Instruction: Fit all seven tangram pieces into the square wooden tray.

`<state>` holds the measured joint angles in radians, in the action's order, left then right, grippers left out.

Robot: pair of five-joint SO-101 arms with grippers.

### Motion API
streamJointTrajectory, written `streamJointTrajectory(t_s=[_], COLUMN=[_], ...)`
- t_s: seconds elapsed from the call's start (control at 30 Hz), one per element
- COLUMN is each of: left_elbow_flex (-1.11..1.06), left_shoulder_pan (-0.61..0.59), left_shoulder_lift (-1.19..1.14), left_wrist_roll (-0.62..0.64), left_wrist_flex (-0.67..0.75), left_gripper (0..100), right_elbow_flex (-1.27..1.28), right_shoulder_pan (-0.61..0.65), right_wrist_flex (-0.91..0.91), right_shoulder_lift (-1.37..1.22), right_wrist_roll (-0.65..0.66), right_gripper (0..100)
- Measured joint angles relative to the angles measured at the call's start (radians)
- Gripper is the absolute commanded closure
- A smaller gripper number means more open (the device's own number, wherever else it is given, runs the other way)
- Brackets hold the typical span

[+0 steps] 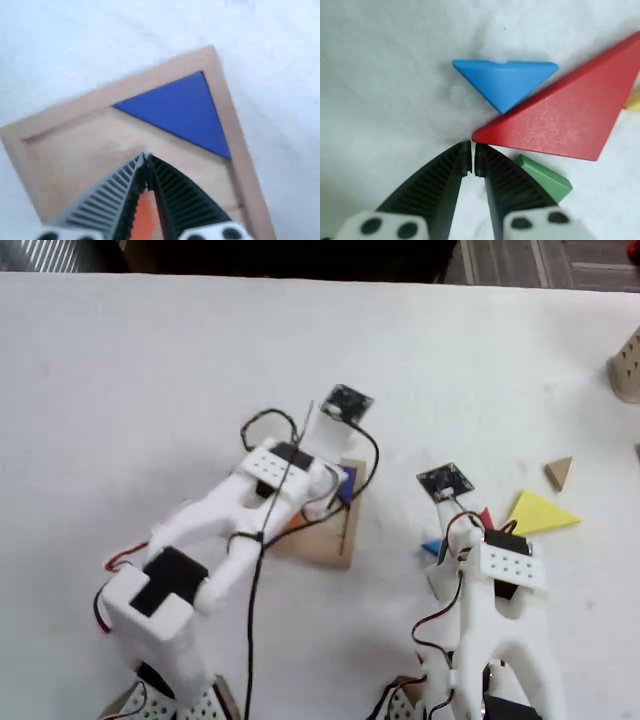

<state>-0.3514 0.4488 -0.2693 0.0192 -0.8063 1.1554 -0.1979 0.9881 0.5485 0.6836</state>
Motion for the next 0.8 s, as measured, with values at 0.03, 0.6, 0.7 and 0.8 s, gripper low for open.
streamJointTrajectory(t_s=[0.03, 0.6, 0.7, 0.8], left_elbow_flex=[0.011, -0.189, -0.193, -0.198], left_shoulder_pan=[-0.015, -0.206, -0.218, -0.218], left_shoulder_lift=[-0.002, 0.296, 0.241, 0.213], left_wrist_roll=[0.000, -0.015, -0.086, -0.114], left_wrist_flex=[0.002, -0.051, -0.051, -0.051], left_gripper=[98, 98, 98, 98], right_elbow_flex=[0.000, 0.000, 0.000, 0.006], right_shoulder_pan=[0.000, 0.002, 0.000, 0.002], right_wrist_flex=[0.000, 0.000, 0.000, 0.000], right_shoulder_lift=[0.000, 0.000, 0.000, 0.000], right_wrist_roll=[0.000, 0.000, 0.000, 0.000], right_gripper=[98.1, 98.1, 98.1, 98.1])
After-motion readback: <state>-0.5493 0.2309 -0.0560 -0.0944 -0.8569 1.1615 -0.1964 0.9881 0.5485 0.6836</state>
